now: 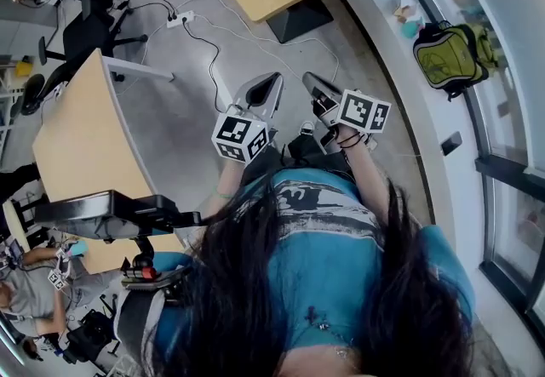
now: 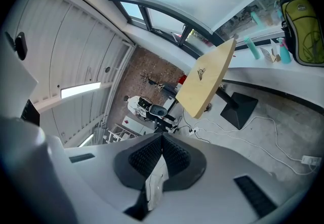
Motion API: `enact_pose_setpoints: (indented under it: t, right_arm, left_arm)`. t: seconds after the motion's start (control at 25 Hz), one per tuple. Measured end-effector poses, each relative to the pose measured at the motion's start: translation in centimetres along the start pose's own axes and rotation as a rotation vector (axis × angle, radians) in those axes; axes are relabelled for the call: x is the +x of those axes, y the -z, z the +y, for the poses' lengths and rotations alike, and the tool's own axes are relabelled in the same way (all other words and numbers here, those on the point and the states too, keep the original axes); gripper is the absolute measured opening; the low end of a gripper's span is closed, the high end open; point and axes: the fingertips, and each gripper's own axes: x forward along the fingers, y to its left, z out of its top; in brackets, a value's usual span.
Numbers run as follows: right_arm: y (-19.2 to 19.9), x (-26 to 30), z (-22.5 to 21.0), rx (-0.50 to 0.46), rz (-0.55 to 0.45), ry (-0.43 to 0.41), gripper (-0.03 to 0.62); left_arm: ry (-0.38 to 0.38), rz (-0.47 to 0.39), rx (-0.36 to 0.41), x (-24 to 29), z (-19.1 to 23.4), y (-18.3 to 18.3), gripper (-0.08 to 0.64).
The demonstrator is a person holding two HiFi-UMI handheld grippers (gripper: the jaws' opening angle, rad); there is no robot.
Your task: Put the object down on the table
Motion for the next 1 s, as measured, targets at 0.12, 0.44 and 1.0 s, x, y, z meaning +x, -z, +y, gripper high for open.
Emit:
enact_pose_setpoints:
  t: [0.12, 0.44, 1.0]
  right_arm:
    - [1.6, 1.1, 1.3, 0.007, -0.003, 0.003, 0.012]
    - [8.7, 4.3, 7.0, 0.053, -0.022, 0.000, 0.012]
    - [13.4, 4.4, 9.5, 0.031, -0.068, 0.044, 0.012]
  left_arm:
    - [-0.006, -0.004, -0.006, -2.3, 1.2, 0.3, 0.003]
    - [0.008, -0.030, -0.018, -10.6, 5.2, 0.6, 0.003]
    - [0.094, -0.043, -0.015, -14.6, 6.0, 1.6, 0.003]
